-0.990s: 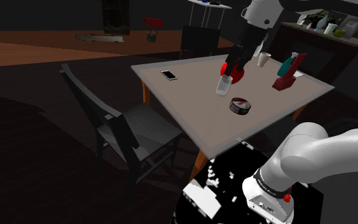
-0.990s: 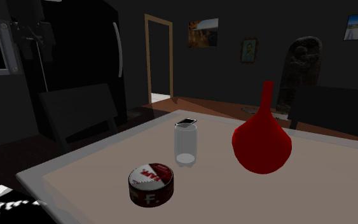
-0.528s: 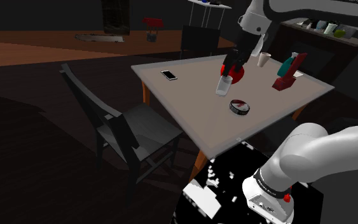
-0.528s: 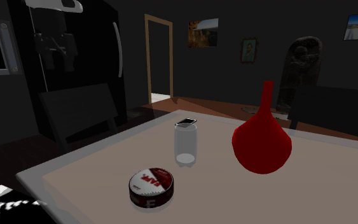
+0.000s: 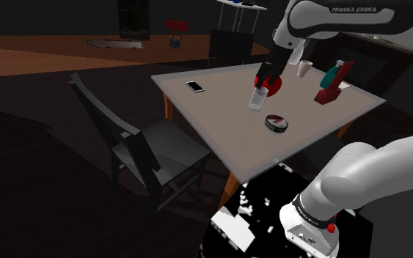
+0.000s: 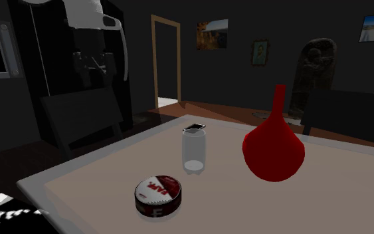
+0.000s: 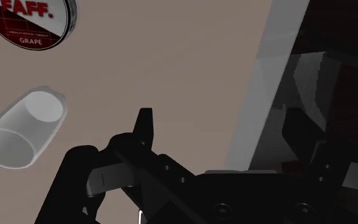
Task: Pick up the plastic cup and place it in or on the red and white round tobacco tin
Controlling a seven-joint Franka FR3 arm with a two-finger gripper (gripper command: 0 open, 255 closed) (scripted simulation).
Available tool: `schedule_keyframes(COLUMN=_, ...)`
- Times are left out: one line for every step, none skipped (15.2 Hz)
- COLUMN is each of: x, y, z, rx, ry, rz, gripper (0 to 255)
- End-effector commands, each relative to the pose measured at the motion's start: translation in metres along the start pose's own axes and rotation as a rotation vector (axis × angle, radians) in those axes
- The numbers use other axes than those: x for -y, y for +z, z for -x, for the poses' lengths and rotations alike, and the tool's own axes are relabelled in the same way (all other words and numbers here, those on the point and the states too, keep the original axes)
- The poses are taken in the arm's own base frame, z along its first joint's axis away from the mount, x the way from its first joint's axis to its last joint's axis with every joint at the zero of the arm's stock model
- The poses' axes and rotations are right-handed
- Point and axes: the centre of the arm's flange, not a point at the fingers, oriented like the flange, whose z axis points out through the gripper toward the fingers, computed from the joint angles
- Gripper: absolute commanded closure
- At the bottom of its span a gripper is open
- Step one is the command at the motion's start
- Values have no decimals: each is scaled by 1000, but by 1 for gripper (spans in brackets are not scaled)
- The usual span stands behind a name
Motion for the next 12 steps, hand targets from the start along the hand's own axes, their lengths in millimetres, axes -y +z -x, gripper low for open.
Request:
schedule_keyframes(x=-23, y=10, z=-10, rx=-1, ry=10, rz=6, gripper=0)
schedule_keyframes(x=-33, y=16, z=-15, rx=-2, ry=15, rz=9, gripper=0)
schedule_keyframes(x=-44, y=21, z=-20, rx=-2, ry=21, rz=12, gripper=0)
schedule_keyframes(x=-54, y=26, z=-25, rx=-2, ry=26, rz=14, gripper=0)
schedule_keyframes(x=-65, y=31, z=-30, rx=-3, ry=31, rz=17, gripper=0)
schedule_keyframes(x=-76, y=37, z=-35, rx=-3, ry=36, rz=20, gripper=0)
schedule_keyframes(x=-86, y=42, z=-40, rx=-4, ry=41, rz=22, gripper=0)
schedule_keyframes(x=-97, y=47, z=-45, rx=-4, ry=47, rz=25, gripper=0)
schedule_keyframes(x=-108, y=52, z=-49, rx=-4, ry=52, rz=28, gripper=0)
schedule_keyframes(x=-119, y=57, z=-54, rx=-5, ry=57, rz=30, gripper=0)
schedule_keyframes(x=-130, y=62, z=-59, rx=-5, ry=62, rz=33, gripper=0)
schedule_keyframes(x=-141, y=67, z=-63, rx=-5, ry=68, rz=36, gripper=0)
